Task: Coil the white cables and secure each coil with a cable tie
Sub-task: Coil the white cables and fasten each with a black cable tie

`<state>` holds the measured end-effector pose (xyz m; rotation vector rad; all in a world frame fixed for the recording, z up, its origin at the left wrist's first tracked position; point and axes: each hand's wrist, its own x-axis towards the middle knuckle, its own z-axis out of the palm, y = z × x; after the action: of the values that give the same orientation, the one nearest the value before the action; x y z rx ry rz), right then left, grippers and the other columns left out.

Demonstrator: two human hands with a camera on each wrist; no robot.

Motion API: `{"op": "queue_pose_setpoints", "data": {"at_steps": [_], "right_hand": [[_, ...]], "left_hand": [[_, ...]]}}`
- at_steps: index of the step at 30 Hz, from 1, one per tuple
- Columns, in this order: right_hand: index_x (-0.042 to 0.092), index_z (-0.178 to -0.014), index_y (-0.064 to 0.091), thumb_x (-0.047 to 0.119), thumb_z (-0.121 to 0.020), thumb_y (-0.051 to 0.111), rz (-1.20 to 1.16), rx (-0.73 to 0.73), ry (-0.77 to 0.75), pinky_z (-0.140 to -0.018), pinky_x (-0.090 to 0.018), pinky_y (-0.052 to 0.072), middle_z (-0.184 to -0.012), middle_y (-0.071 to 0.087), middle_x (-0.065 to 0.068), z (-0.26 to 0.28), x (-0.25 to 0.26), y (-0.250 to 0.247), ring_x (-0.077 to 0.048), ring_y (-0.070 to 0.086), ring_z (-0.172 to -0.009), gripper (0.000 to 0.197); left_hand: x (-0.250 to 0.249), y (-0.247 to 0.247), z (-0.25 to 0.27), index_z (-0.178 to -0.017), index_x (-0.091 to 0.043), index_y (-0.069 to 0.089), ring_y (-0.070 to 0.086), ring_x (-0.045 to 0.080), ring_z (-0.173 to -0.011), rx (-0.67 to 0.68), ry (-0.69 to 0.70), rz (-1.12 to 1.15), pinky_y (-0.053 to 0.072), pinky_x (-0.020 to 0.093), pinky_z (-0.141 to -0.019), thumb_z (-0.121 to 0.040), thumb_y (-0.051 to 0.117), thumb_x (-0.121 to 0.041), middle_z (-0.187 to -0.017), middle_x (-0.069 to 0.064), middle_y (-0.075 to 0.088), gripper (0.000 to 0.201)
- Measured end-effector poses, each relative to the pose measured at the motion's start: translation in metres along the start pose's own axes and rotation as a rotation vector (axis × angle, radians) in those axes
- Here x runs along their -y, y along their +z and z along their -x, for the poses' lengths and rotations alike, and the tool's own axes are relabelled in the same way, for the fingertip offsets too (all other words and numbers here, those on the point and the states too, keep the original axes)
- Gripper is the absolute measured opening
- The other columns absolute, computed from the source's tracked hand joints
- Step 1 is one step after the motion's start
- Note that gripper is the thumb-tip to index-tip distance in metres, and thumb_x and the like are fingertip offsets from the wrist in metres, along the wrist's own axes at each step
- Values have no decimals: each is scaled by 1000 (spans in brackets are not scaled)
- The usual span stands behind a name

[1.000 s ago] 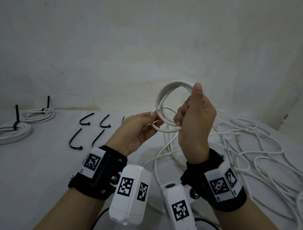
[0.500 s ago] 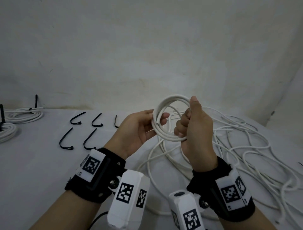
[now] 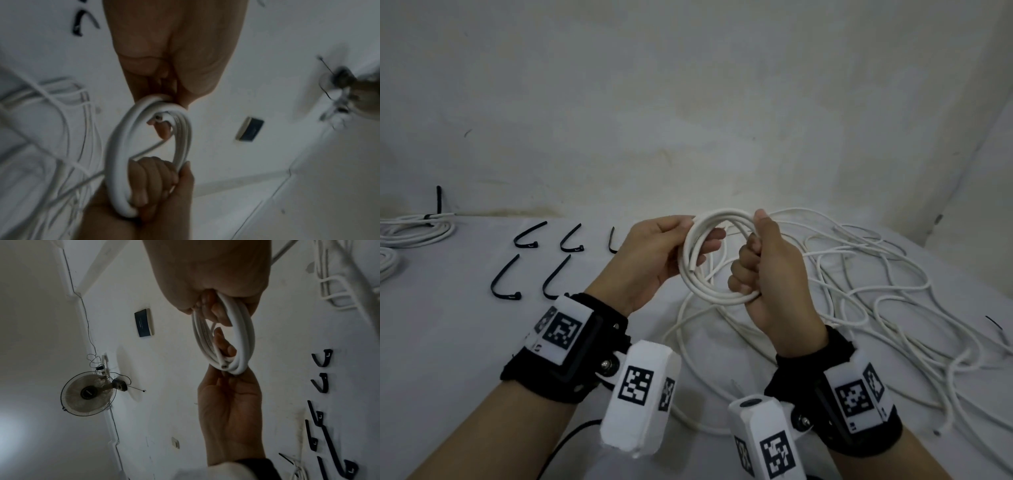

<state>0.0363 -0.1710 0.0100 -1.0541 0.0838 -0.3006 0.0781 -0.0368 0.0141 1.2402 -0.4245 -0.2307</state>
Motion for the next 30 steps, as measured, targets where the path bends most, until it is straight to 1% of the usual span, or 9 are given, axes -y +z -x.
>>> {"op": "queue_pose_setpoints", "data": {"at_steps": [4, 10, 15, 18, 21, 24, 26, 28, 30], "right_hand": [[20, -60, 27, 35, -98, 46, -3, -9, -7, -40, -21, 14, -46, 18, 5, 1, 3, 0, -9, 15, -37, 45], [19, -59, 27, 37, -98, 45, -43, 13, 39, -39, -20, 14, -45, 18, 6, -1, 6, -3, -8, 15, -36, 47], [20, -60, 27, 36, -98, 44, -55, 65, 90, -36, -17, 15, -44, 17, 6, -2, 4, -4, -7, 15, -33, 46], [19, -61, 29, 37, -98, 45, 51, 110, 91, -37, -19, 19, -46, 19, 4, 0, -4, 0, -9, 17, -35, 44], [13, -65, 41, 38, -99, 44, 244, 109, -7, -41, -23, 30, -45, 29, 3, 0, -9, 1, -11, 28, -37, 42], [6, -83, 55, 47, -94, 48, 617, 22, -304, -53, -24, 40, -59, 45, 3, -5, -13, -7, -10, 45, -53, 42], [16, -96, 56, 59, -81, 49, 732, -16, -464, -65, -18, 42, -78, 51, 4, -12, -14, -14, -5, 50, -70, 46], [29, -102, 57, 70, -73, 45, 866, 36, -512, -85, -20, 40, -103, 54, 2, -21, -13, -24, -8, 49, -98, 52], [31, -99, 63, 76, -75, 39, 991, 170, -430, -92, -24, 38, -109, 58, 2, -28, -8, -33, -9, 49, -107, 56]], "left_hand": [[1, 3, 3, -104, -12, 67, 71, 17, -89, -16, 183, -118, 55, 22, -70, -99, 42, -13, -97, 5, 74, 26], [6, 7, 4, -104, -17, 67, 71, 16, -91, -30, 256, -154, 55, 22, -70, -100, 39, -16, -99, -1, 74, 27], [-2, 4, 4, -104, -16, 68, 60, 10, -58, 50, 196, -256, 52, 25, -59, -93, 41, -33, -99, 13, 71, 34], [-3, 1, 2, -111, -9, 65, 43, 7, -46, 69, 181, -332, 44, 22, -49, -97, 44, -22, -77, 3, 66, 28], [-3, -1, 1, -116, -2, 62, 35, 5, -43, 45, 175, -372, 37, 18, -44, -100, 40, -11, -71, 3, 52, 29], [-3, 0, 2, -116, -1, 62, 34, 5, -43, 24, 197, -411, 34, 17, -43, -100, 41, -12, -69, 3, 48, 29], [-3, 2, 2, -114, -4, 65, 34, 7, -45, 20, 217, -445, 32, 17, -43, -99, 43, -15, -68, 2, 46, 28], [-3, 1, 2, -111, -7, 67, 33, 7, -46, 16, 221, -473, 30, 17, -43, -99, 45, -17, -66, 1, 45, 27], [-4, 0, 1, -108, -9, 69, 32, 7, -45, 14, 218, -484, 29, 17, -42, -98, 47, -18, -64, 2, 43, 26]]}}
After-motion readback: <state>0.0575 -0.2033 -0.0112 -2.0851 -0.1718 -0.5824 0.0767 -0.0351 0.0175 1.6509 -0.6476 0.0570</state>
